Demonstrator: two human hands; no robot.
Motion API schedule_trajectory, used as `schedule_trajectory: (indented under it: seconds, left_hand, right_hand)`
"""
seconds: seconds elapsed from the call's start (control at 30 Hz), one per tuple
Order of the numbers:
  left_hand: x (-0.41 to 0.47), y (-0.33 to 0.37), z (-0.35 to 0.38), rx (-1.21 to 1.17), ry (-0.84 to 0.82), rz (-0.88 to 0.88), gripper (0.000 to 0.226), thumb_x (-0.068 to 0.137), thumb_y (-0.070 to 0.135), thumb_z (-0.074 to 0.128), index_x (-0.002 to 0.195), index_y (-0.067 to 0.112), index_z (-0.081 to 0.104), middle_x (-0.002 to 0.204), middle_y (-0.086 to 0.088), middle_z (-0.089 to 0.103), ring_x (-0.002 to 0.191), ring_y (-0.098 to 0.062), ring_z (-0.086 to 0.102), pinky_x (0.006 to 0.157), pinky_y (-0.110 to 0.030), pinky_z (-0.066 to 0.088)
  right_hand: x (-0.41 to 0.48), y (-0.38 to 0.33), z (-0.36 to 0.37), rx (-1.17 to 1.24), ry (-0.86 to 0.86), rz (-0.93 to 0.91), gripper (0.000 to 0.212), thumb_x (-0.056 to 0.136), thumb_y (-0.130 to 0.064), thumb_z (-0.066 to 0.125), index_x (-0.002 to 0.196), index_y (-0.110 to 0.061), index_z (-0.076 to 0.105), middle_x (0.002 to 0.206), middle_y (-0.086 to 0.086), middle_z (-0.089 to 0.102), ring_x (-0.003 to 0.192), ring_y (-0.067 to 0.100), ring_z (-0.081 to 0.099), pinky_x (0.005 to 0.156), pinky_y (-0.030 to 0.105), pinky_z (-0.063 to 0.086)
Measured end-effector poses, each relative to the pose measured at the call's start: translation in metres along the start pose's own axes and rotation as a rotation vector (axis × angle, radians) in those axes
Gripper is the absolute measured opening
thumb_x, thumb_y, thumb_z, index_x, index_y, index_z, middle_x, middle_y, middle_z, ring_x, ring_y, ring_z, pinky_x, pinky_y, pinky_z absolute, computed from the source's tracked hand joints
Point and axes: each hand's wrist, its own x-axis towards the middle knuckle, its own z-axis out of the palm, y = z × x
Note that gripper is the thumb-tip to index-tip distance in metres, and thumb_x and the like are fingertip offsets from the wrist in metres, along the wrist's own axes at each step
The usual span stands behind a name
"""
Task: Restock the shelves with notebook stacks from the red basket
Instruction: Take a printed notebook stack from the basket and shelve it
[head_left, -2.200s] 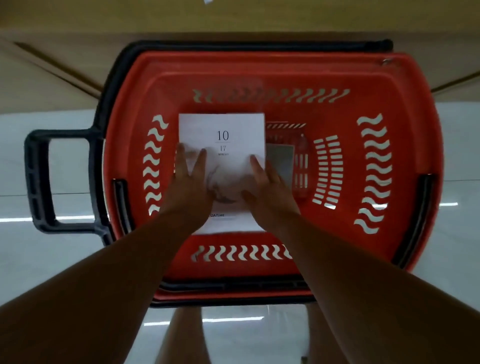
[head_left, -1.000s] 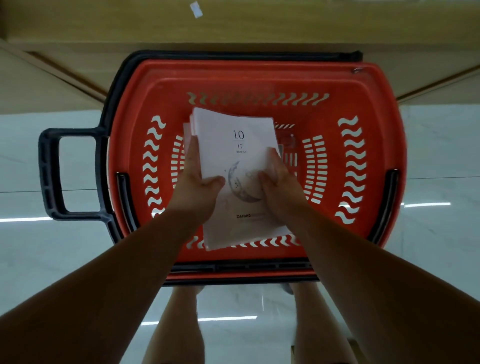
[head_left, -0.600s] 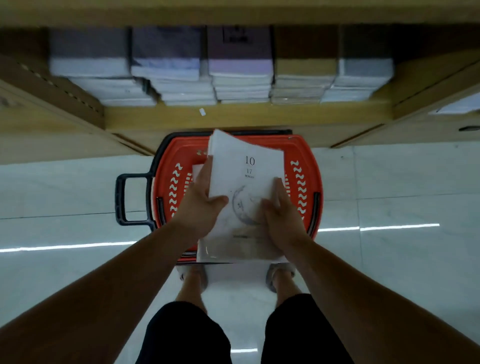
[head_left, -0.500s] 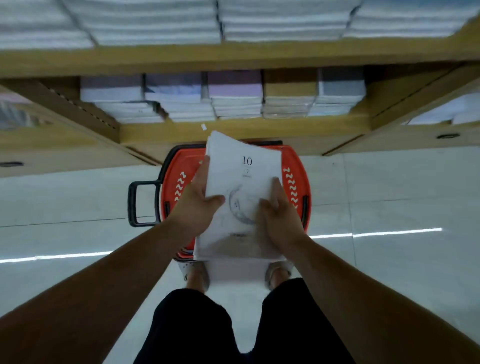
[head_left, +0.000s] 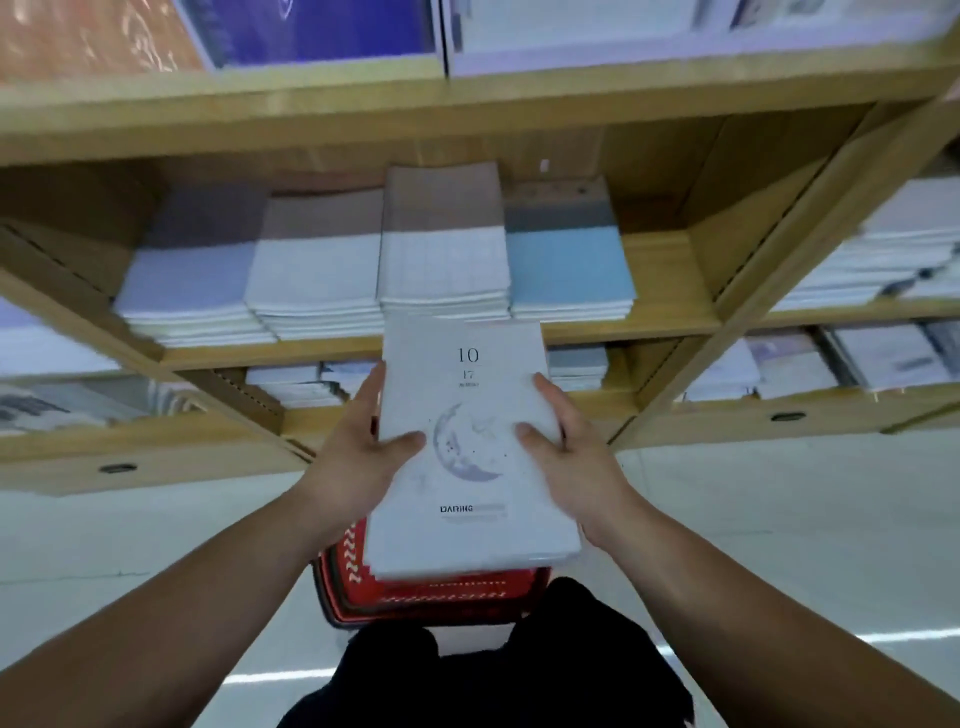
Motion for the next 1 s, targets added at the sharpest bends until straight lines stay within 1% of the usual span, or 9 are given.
schedule_trajectory:
  seconds: [0.13,0.23,0.4,0.5,0.57,0.67,0.8,0.9,1.0]
  left_hand:
    - [0.023,0.034,0.045,0.009,-0.02,0.059,0.086,0.094,0.013,0.069,0.156,0.047,0.02,0.134,0.013,0.063,0.108,-0.005,0.069,0.086,-0.034,0.06]
    - [0.061,0.056,0.079,0.053,-0.013,0.106,0.089,0.092,0.011,0.07,0.159,0.039,0.018,0.133,0.008,0.064,0.11,-0.005,0.066,0.086,-0.024,0.058]
    - [0.135,0.088,0.116,0.035,0.006,0.101,0.078,0.092,0.006,0.069,0.156,0.031,0.032,0.128,-0.002,0.067,0.106,-0.017,0.069,0.085,-0.032,0.059]
    - [0.175,0.107,0.125,0.112,0.065,0.163,0.071,0.092,0.009,0.068,0.154,0.024,0.038,0.132,0.001,0.063,0.109,-0.017,0.065,0.085,-0.028,0.056]
    - [0.197,0.112,0.122,0.18,0.116,0.19,0.072,0.088,0.016,0.071,0.153,0.024,0.041,0.136,0.001,0.059,0.115,-0.018,0.062,0.091,-0.03,0.054]
    - [0.212,0.113,0.113,0.388,0.128,0.24,0.071,0.088,0.017,0.072,0.152,0.024,0.042,0.146,0.0,0.052,0.127,-0.018,0.055,0.099,-0.027,0.048]
    - [0.202,0.106,0.101,0.85,0.076,0.352,0.08,0.087,0.034,0.075,0.156,0.023,0.034,0.159,-0.003,0.038,0.144,-0.02,0.036,0.112,-0.02,0.024]
    - [0.207,0.098,0.103,1.082,0.013,0.297,0.106,0.078,0.056,0.077,0.16,0.025,0.016,0.167,-0.007,0.018,0.153,-0.024,0.016,0.123,-0.037,0.015]
    - [0.22,0.092,0.11,1.214,-0.017,0.25,0.12,0.075,0.066,0.073,0.161,0.025,-0.001,0.169,-0.009,-0.002,0.156,-0.026,0.001,0.125,-0.049,0.006]
  right_hand:
    - [0.015,-0.023,-0.06,0.051,0.055,-0.044,0.055,0.101,-0.021,0.062,0.145,-0.049,0.044,0.13,-0.023,0.06,0.114,0.002,0.063,0.102,0.032,0.052]
    - [0.045,-0.037,-0.1,0.054,0.109,-0.042,0.054,0.101,-0.022,0.061,0.146,-0.047,0.044,0.121,-0.028,0.062,0.103,-0.002,0.065,0.09,0.026,0.057]
    - [0.113,-0.056,-0.142,0.007,0.203,-0.067,0.055,0.103,-0.023,0.059,0.152,-0.04,0.041,0.127,-0.013,0.062,0.111,0.016,0.065,0.094,0.036,0.057]
    - [0.164,-0.064,-0.152,-0.004,0.231,-0.085,0.053,0.103,-0.021,0.058,0.152,-0.032,0.043,0.13,-0.008,0.06,0.11,0.015,0.064,0.083,0.024,0.054]
    - [0.202,-0.076,-0.148,-0.032,0.239,-0.103,0.043,0.102,-0.019,0.059,0.144,-0.026,0.054,0.12,-0.005,0.064,0.101,0.016,0.064,0.077,0.023,0.052]
    - [0.255,-0.087,-0.138,-0.185,0.276,-0.099,0.029,0.1,-0.024,0.061,0.126,-0.01,0.061,0.114,0.009,0.068,0.1,0.024,0.065,0.084,0.034,0.054]
    - [0.274,-0.079,-0.135,-0.374,0.273,-0.056,0.05,0.102,-0.039,0.057,0.14,-0.007,0.053,0.136,0.014,0.061,0.123,0.033,0.059,0.089,0.029,0.043]
    - [0.276,-0.07,-0.142,-0.461,0.236,-0.056,0.047,0.104,-0.044,0.049,0.137,-0.011,0.049,0.128,0.012,0.061,0.112,0.033,0.06,0.087,0.035,0.048]
    - [0.275,-0.07,-0.143,-0.425,0.174,-0.021,0.043,0.104,-0.043,0.05,0.136,-0.015,0.044,0.114,0.004,0.058,0.094,0.022,0.06,0.072,0.033,0.049]
